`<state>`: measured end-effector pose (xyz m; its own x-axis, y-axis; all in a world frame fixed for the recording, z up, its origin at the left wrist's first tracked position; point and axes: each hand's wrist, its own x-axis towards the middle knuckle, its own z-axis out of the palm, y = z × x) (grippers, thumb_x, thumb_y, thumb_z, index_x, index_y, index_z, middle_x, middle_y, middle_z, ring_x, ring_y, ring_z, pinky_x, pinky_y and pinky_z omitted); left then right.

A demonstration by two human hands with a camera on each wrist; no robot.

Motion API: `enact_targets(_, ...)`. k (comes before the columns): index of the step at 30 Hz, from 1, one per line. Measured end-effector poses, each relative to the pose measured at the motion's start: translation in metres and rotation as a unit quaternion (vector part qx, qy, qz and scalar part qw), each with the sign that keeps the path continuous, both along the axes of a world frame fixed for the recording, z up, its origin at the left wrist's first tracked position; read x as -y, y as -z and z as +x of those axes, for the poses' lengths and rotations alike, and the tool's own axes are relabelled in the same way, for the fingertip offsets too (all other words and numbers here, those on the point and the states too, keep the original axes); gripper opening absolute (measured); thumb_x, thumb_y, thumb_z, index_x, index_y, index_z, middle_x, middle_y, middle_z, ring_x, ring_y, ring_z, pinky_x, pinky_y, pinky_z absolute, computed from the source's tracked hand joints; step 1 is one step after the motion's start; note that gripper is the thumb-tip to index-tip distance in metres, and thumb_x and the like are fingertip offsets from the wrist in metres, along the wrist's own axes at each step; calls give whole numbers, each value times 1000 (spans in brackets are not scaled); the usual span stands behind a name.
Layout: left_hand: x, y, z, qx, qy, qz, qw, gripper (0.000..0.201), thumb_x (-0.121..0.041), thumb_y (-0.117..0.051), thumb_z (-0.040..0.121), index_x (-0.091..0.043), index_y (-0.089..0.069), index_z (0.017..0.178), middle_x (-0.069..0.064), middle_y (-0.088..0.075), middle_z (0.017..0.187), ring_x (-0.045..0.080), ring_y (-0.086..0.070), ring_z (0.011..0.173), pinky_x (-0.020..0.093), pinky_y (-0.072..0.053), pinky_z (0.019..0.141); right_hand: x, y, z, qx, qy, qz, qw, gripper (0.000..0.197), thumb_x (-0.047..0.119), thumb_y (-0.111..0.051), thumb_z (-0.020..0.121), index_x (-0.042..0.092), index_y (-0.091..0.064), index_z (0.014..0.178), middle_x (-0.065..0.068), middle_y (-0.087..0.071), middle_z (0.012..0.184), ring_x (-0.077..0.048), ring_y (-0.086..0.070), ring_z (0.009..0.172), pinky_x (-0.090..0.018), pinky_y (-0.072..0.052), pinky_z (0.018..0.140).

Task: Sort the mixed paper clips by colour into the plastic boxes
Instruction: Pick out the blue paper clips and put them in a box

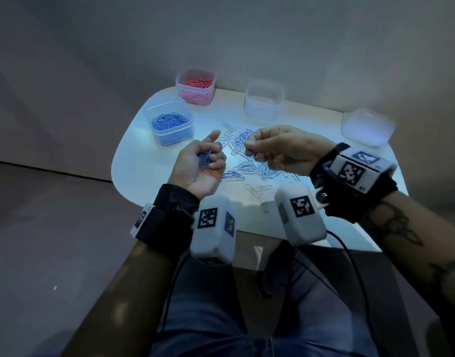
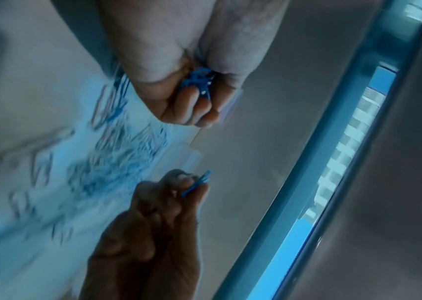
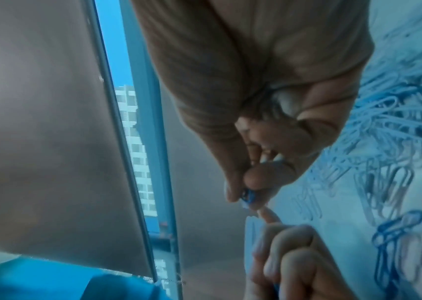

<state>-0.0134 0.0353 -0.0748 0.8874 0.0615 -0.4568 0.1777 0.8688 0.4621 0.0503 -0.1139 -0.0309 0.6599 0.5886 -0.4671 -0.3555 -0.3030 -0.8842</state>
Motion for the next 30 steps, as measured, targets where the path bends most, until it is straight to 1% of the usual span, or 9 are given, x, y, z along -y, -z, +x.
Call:
enact_targets(4,17,-2,2,30,-34,-91,995,22,-6,-38,79,-7,-59,87,4,-57,58,12,-53,52,16,-47,51,-6,-15,-10,153,8,-4,988,18,10,-65,83,18,-54,72,6,-59,64,2,-48,48,-8,-31,40)
enact_targets(8,23,-2,4,57,-80,-112,989,31,-11,-28,95,-9,-56,83,8,-69,67,18,-67,63,24,-53,67,-33,-15,-22,401,-53,-121,906,17,9,-72,76,13,-57,70,17,-48,60,5,-46,52,-8,-35,55)
enact_targets(10,19,-3,2,58,-102,-129,985,32,-9,-28,95,-7,-57,83,9,-68,65,18,-67,58,24,-53,65,-35,-11,-21,461,-7,-109,881,10,12,-72,76,7,-63,76,18,-46,61,5,-45,56,-8,-35,58)
enact_targets(13,5,-2,0,54,-125,-131,982,29,-3,-36,86,-4,-62,74,7,-64,60,15,-63,49,19,-52,53,-23,-8,-13,454,92,-76,883,12,13,-69,80,1,-66,84,13,-51,64,2,-46,57,-13,-40,62)
enact_targets(15,-5,-3,-4,52,-120,-104,986,21,-3,-41,72,-7,-62,73,2,-59,56,10,-56,43,15,-48,48,-17,0,-12,438,-13,-174,882,13,12,-68,82,2,-68,89,5,-57,70,-6,-48,62,-18,-40,63)
enact_targets(17,-11,-3,-6,51,-112,-90,988,20,-5,-41,66,-10,-58,77,-2,-53,52,7,-50,40,12,-44,45,-19,15,-16,433,-143,-286,843,15,13,-67,81,8,-67,95,-1,-57,83,-16,-52,77,-23,-41,70)
enact_targets(19,-14,-2,-5,48,-116,-87,988,21,-4,-41,65,-10,-57,77,-3,-50,51,6,-47,39,11,-42,44,-24,27,-20,436,-183,-343,812,16,17,-66,80,14,-65,96,1,-54,89,-21,-55,92,-28,-43,75)
enact_targets(27,-18,2,-5,29,-110,-55,992,23,-3,-41,65,-9,-57,81,-2,-50,52,6,-43,37,12,-37,36,-38,30,-12,440,-205,-383,786,7,6,-58,83,12,-62,83,-5,-64,95,-24,-59,93,-27,-37,66)
enact_targets(30,-23,3,-11,25,-100,-67,992,12,-7,-43,66,-11,-53,72,-1,-46,52,7,-41,37,11,-32,33,-37,25,-8,413,-197,-362,812,28,3,-57,80,21,-47,61,-3,-58,86,-23,-55,86,-28,-41,68)
